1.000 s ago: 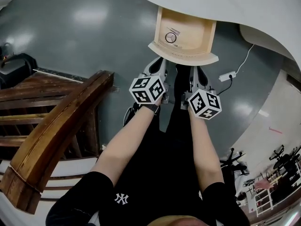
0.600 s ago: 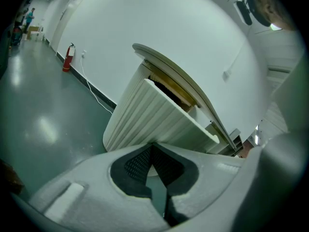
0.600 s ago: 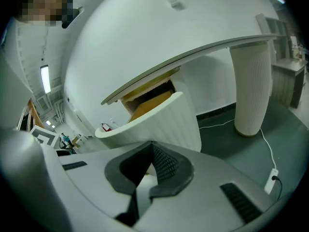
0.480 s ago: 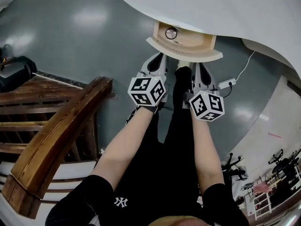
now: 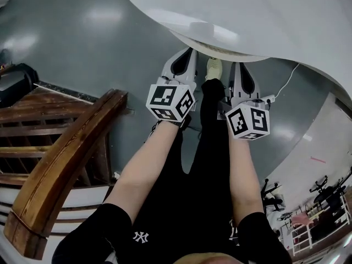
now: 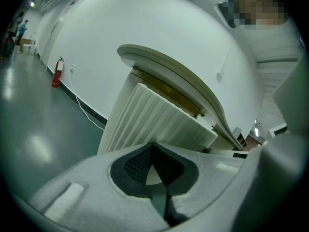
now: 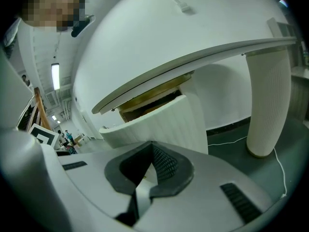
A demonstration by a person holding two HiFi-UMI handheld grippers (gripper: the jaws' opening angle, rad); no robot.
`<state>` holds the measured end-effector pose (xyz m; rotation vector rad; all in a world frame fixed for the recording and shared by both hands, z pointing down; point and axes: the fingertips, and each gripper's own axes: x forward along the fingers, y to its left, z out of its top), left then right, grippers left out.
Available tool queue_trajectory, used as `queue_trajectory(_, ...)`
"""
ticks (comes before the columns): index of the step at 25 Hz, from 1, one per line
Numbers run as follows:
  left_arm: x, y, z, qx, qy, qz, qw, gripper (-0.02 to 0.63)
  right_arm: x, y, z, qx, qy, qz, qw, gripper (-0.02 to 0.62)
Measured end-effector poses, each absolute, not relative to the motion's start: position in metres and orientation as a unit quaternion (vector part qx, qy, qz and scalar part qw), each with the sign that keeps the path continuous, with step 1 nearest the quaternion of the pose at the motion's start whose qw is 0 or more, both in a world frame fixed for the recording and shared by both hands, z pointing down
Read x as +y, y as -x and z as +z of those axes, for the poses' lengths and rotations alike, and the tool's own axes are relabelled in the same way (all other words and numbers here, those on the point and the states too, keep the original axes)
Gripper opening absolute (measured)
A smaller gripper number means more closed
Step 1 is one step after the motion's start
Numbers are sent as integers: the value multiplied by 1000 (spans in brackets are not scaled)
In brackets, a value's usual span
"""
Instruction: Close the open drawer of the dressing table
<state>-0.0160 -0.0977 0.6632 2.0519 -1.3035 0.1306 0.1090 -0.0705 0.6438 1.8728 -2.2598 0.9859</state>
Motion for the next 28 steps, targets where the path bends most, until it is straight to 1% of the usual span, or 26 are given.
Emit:
queue_trajectory(9,-130,11,659,-498,-795,6,345,9,-103,-115,639,-740,-606,290,1,15)
queue_trajectory(21,-169,6,658,-468,-832,-15,298,9,-143,-118,638,-757,-603,252,-17,15)
queue_trajectory(28,-187,-2,654,-468,-835,-29,288,9,-161,-126,634,-761,-603,238,-25,15)
